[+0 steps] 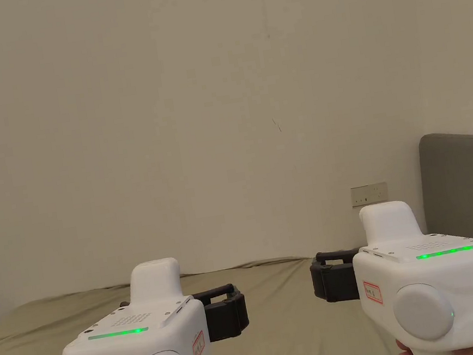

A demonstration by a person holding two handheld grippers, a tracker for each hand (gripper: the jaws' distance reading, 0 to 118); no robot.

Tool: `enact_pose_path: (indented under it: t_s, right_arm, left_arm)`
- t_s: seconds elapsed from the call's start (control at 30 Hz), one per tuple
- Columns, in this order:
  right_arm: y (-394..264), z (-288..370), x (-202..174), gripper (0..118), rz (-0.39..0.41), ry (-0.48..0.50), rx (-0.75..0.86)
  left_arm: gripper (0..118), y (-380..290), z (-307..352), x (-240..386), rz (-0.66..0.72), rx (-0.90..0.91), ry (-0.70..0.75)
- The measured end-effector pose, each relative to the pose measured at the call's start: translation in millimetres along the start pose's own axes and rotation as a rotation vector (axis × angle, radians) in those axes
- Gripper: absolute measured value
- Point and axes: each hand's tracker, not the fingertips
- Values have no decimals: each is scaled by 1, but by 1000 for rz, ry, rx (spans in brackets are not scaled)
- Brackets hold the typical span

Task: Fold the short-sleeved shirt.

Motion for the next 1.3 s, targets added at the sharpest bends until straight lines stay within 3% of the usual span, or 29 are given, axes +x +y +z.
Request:
enact_pose_path:
  t_s: [1.3]
  right_arm:
    - [-5,-5,-1,118,-4,-4,12]
  left_arm:
    - [118,-4,1,4,-6,-15,-13]
